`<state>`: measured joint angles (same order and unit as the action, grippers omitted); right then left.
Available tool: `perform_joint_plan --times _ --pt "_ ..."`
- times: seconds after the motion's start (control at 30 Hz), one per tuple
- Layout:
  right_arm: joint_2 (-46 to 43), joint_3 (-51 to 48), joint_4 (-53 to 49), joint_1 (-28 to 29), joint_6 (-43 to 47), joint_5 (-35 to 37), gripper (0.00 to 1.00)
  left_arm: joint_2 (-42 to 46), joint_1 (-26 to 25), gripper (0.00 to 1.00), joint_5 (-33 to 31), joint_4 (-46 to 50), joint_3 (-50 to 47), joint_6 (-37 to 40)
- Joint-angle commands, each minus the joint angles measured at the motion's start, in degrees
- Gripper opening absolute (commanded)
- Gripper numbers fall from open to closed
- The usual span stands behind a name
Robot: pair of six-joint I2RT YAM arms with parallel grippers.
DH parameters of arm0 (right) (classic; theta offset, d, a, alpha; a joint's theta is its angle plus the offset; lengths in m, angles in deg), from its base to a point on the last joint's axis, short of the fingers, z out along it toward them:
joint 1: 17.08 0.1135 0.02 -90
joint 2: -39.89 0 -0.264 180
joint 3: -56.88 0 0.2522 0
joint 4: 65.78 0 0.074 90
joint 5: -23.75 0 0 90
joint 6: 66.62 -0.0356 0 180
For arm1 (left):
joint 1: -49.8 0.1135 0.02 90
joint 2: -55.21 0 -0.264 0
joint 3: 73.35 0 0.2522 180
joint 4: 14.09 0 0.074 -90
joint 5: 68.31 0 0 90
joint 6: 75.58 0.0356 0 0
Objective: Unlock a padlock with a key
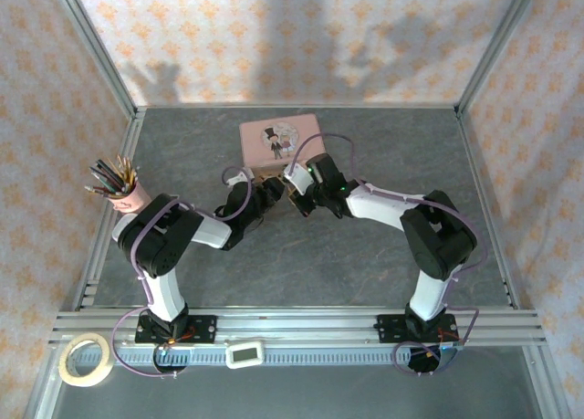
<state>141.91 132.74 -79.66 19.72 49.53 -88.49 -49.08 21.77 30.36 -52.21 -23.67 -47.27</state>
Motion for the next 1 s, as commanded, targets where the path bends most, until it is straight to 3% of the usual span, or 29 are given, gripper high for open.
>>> perform_joint_plan --times 0.0,0.13,0.3,0.57,0.97 --pt "-1.5 1.7 0.9 -1.5 -5.7 8.6 0.09 -2.7 -0.4 0.52 -1.7 -2.2 2.8 0.8" --pt "-0.6 5.1 -0.3 -3.8 -10.6 10.8 0.3 -6.2 -0.4 0.49 -0.9 -3.2 5.3 3.0" --pt "3.3 11.5 -1.7 -6.3 -14.4 14.3 0.43 -8.7 -0.4 0.43 -1.7 0.6 9.4 5.6" --pt "12.7 23.8 0.8 -10.4 -20.6 14.0 0.46 -11.6 -0.3 0.27 -3.5 7.6 13.9 9.2" --pt "26.5 40.8 -3.7 -12.3 -21.9 8.8 0.51 -15.5 0.1 0.3 -1.6 10.2 18.0 10.0"
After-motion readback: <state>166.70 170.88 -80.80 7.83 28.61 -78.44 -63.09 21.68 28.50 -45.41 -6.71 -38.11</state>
